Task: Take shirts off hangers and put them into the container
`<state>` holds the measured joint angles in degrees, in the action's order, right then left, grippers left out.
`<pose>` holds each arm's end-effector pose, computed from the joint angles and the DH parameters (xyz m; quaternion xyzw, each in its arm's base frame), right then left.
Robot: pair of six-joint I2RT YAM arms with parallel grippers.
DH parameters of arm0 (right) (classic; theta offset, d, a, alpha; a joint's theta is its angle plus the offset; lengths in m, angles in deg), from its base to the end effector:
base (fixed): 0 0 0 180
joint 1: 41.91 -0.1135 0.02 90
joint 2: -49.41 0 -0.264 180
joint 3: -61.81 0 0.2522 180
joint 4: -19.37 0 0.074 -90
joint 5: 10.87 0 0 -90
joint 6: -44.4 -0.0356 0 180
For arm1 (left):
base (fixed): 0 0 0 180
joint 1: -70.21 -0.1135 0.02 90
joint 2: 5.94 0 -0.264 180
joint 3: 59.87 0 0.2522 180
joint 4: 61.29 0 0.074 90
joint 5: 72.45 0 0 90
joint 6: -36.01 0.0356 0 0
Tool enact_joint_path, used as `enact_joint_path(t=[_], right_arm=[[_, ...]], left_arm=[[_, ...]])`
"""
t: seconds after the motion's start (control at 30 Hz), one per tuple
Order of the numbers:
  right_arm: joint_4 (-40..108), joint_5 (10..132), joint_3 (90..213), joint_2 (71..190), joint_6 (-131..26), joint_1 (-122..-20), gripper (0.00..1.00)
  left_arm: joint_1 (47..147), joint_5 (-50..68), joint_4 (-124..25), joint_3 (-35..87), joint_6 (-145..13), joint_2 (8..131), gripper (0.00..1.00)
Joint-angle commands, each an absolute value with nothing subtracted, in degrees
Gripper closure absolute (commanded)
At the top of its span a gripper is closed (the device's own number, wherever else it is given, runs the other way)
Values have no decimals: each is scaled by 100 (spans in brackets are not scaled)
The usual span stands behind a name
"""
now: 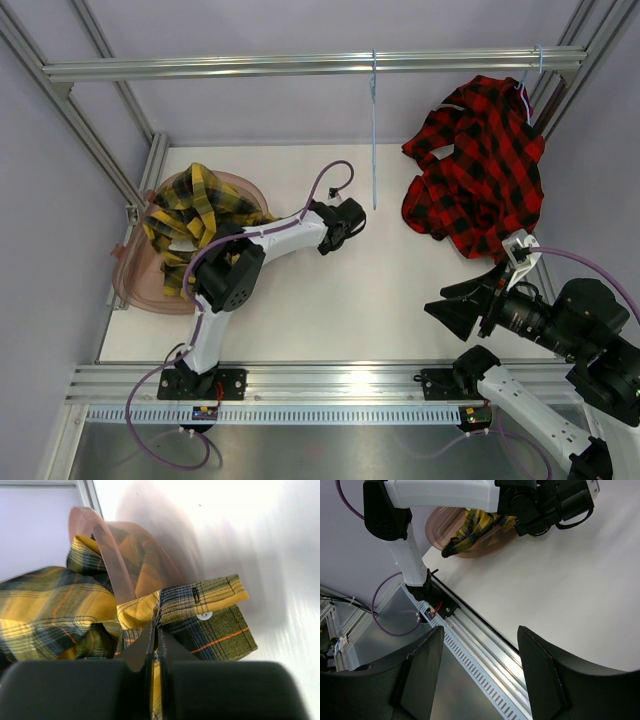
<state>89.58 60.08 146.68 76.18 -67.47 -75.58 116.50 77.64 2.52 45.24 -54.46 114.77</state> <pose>0.0126 0.0223 0.4239 -0.1823 0.7523 0.4027 0.4885 0.3088 -0.2784 0.1825 0.2930 0.8119 0.4259 0.2712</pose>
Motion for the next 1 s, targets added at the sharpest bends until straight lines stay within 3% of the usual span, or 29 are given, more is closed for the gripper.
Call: enact_joint_path(t=[0.0,0.3,0.6,0.77,0.97], right_arm=[[8938,5971,14781,7587,-6775,-7548,31],[9008,5971,14939,7657,-6731,-7548,31],[8982,5918,14913,7648,-6775,-7548,31],[9008,5944,14939,7622,-6766,-7540,31],[9000,6006,15045,7701,-6714,-7540,31]], left_arm=[[11618,8170,11,4811,-5443,11395,100],[11618,8198,-849,4328,-5110,9912,100],[11163,8408,-448,4021,-5381,8847,100],[10450,8014,-156,3310,-6295,8092,100],[9467,7285,1355,3177,-7991,8283,100]])
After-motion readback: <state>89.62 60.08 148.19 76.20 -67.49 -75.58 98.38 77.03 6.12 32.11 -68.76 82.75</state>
